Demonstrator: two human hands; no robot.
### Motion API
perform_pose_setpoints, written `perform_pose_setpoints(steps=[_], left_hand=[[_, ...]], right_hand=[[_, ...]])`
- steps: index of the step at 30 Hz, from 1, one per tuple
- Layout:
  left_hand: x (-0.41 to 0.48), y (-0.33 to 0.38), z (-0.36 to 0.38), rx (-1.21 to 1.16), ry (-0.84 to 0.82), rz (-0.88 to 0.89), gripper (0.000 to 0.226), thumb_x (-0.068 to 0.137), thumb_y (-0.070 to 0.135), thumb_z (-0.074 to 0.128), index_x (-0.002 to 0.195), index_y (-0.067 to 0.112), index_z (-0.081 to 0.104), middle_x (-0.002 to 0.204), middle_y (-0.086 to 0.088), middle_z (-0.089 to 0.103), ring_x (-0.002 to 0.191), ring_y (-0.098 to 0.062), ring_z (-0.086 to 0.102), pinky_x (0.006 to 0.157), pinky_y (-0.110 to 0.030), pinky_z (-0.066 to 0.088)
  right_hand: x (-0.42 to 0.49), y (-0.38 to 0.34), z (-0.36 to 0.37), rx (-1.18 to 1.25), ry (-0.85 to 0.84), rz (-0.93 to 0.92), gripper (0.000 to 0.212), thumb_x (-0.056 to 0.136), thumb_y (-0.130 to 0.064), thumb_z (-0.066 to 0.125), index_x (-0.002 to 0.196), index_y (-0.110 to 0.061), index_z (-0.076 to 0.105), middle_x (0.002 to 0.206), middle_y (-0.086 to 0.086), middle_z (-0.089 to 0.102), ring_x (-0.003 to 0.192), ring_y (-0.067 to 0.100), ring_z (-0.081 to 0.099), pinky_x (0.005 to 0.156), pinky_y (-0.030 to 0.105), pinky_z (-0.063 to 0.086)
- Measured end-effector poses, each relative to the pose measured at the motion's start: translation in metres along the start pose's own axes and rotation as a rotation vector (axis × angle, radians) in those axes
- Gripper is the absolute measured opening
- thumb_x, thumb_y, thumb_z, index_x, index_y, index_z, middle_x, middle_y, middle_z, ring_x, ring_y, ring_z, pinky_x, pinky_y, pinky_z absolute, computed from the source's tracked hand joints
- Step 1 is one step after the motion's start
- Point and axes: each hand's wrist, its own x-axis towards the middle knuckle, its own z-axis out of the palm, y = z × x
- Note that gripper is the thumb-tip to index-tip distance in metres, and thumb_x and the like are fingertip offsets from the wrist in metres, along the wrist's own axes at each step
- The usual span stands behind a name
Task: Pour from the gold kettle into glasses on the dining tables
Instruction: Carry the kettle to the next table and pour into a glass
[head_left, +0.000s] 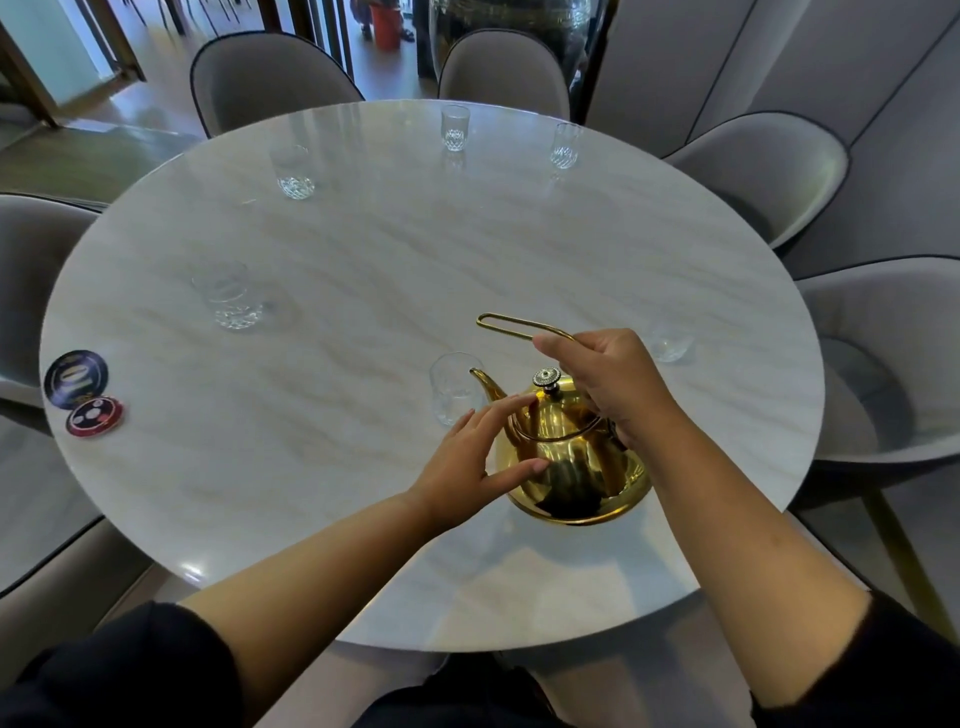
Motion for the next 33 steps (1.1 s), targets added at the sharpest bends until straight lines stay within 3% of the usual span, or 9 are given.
perform_pose_setpoints(steps=[3, 6, 11, 19, 24, 29, 31, 33], left_hand=[[0.003, -0.001, 0.000, -0.038, 0.011, -0.020, 0.064, 0.081, 0.048, 0.063, 0.136, 0.041, 0.031, 0.135, 0.014, 0.042, 0.132, -0.016, 0.039, 0.109, -0.047, 0.035], [0.007, -0.002, 0.000, -0.058, 0.013, -0.041, 0.066, 0.080, 0.050, 0.063, 0.137, 0.040, 0.032, 0.140, 0.011, 0.043, 0.133, -0.015, 0.038, 0.108, -0.045, 0.036], [0.013, -0.002, 0.002, -0.082, 0.013, -0.080, 0.070, 0.077, 0.060, 0.061, 0.137, 0.041, 0.033, 0.141, 0.008, 0.045, 0.133, -0.012, 0.039, 0.108, -0.043, 0.038], [0.024, 0.005, 0.001, -0.119, -0.002, -0.116, 0.071, 0.076, 0.058, 0.060, 0.138, 0.036, 0.033, 0.143, 0.006, 0.044, 0.133, -0.012, 0.039, 0.108, -0.042, 0.038], [0.029, 0.008, 0.001, -0.129, -0.006, -0.131, 0.068, 0.078, 0.055, 0.061, 0.138, 0.036, 0.033, 0.143, 0.007, 0.044, 0.133, -0.010, 0.038, 0.108, -0.038, 0.037], [0.030, 0.011, 0.002, -0.134, 0.018, -0.135, 0.065, 0.079, 0.051, 0.061, 0.136, 0.039, 0.033, 0.143, 0.007, 0.043, 0.130, -0.005, 0.038, 0.104, -0.028, 0.035], [0.028, 0.011, 0.004, -0.145, 0.030, -0.130, 0.064, 0.080, 0.050, 0.061, 0.136, 0.040, 0.032, 0.143, 0.008, 0.043, 0.127, -0.001, 0.037, 0.104, -0.026, 0.035], [0.026, 0.010, 0.006, -0.156, 0.040, -0.129, 0.065, 0.079, 0.051, 0.062, 0.136, 0.040, 0.033, 0.142, 0.010, 0.043, 0.127, 0.000, 0.037, 0.104, -0.025, 0.035]], right_hand=[[0.007, -0.001, 0.001, -0.036, -0.016, -0.005, 0.043, 0.085, -0.038, 0.066, 0.061, -0.005, 0.051, 0.046, -0.004, 0.031, 0.030, 0.003, 0.028, 0.055, 0.027, 0.032], [0.014, -0.001, 0.002, -0.071, -0.033, -0.003, 0.058, 0.085, -0.041, 0.065, 0.086, 0.017, 0.058, 0.052, 0.001, 0.031, 0.033, 0.004, 0.025, 0.053, 0.029, 0.030], [0.025, -0.002, -0.001, -0.086, -0.063, 0.001, 0.062, 0.084, -0.042, 0.065, 0.090, 0.019, 0.057, 0.051, 0.000, 0.030, 0.033, 0.004, 0.024, 0.048, 0.026, 0.027], [0.036, -0.010, -0.007, -0.118, -0.085, 0.034, 0.058, 0.085, -0.040, 0.065, 0.103, 0.015, 0.061, 0.048, -0.002, 0.032, 0.029, 0.002, 0.028, 0.061, 0.033, 0.037], [0.041, -0.016, -0.010, -0.150, -0.107, 0.047, 0.056, 0.086, -0.040, 0.063, 0.104, 0.013, 0.063, 0.047, -0.002, 0.033, 0.034, 0.002, 0.031, 0.073, 0.042, 0.052], [0.046, -0.016, -0.011, -0.169, -0.138, 0.031, 0.062, 0.086, -0.041, 0.062, 0.109, 0.016, 0.058, 0.052, 0.002, 0.033, 0.044, 0.011, 0.030, 0.062, 0.036, 0.041], [0.048, -0.015, -0.010, -0.188, -0.148, 0.024, 0.062, 0.086, -0.043, 0.062, 0.105, 0.016, 0.060, 0.051, 0.002, 0.032, 0.047, 0.014, 0.033, 0.068, 0.044, 0.050], [0.051, -0.013, -0.009, -0.203, -0.160, 0.020, 0.060, 0.085, -0.044, 0.062, 0.089, 0.016, 0.061, 0.051, 0.002, 0.033, 0.045, 0.014, 0.032, 0.068, 0.042, 0.049]])
